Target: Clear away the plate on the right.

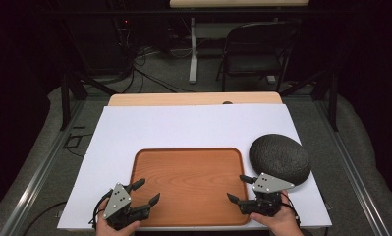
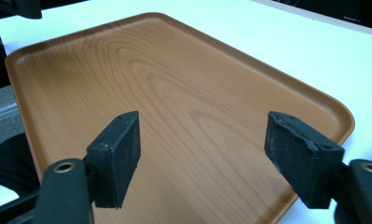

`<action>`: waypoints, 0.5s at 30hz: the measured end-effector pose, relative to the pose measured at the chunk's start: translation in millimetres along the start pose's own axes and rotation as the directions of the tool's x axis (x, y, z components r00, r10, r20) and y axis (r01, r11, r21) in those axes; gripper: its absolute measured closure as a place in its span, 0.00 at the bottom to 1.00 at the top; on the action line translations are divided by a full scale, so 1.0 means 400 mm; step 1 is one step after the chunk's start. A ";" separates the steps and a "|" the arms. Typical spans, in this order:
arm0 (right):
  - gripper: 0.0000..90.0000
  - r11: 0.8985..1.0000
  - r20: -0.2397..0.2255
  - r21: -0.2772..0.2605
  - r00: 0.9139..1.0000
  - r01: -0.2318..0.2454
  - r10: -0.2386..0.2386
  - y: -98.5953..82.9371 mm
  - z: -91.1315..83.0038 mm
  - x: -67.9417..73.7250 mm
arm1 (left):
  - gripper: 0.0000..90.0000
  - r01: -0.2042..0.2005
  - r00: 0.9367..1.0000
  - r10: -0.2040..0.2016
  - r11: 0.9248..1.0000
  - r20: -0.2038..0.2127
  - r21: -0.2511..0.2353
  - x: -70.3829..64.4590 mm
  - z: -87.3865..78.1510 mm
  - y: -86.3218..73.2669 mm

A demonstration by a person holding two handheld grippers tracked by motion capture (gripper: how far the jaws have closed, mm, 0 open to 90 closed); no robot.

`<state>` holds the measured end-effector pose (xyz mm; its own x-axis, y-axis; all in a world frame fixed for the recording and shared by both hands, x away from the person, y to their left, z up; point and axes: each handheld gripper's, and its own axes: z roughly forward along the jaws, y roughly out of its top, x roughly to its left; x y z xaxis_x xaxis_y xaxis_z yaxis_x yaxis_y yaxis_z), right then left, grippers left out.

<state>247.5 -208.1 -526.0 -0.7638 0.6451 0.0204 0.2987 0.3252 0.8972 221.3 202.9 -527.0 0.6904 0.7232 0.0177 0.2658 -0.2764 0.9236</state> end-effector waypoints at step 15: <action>0.35 0.998 0.012 -0.056 1.000 0.006 -0.005 0.006 -0.007 -0.013 | 0.35 0.009 1.000 -0.009 1.000 0.004 0.007 0.004 -0.007 -0.003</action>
<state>250.6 -212.6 -522.7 -0.7584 0.6517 0.0105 0.2618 0.2899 0.9205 220.2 206.3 -527.1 0.6903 0.7235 0.0078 0.2768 -0.2741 0.9210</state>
